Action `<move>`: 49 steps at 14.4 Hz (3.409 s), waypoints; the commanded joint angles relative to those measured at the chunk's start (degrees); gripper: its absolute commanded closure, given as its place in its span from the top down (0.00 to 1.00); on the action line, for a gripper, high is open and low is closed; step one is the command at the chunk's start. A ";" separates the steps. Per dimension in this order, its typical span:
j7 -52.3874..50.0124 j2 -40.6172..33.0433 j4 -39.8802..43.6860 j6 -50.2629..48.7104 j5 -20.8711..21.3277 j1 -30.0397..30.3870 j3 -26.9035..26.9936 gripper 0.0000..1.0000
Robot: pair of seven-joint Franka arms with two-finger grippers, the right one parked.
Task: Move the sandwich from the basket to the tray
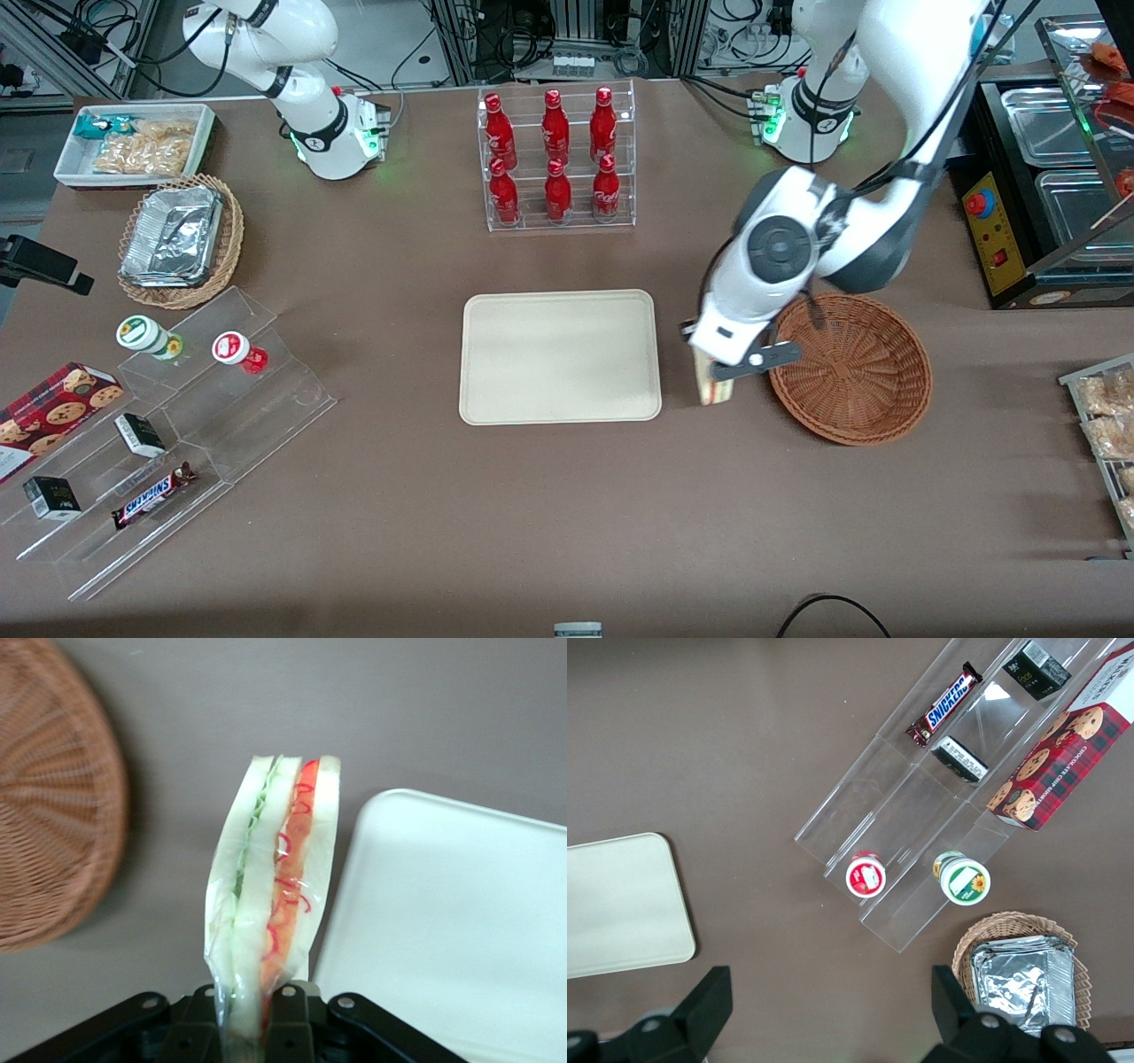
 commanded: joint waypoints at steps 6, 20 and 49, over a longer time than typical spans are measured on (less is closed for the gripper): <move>-11.65 17.56 22.01 -5.47 5.31 -14.53 -0.81 0.00; -17.02 29.70 30.38 -0.82 10.93 -25.27 1.99 0.03; 29.89 -13.88 4.45 -25.84 -11.83 -24.48 36.79 1.00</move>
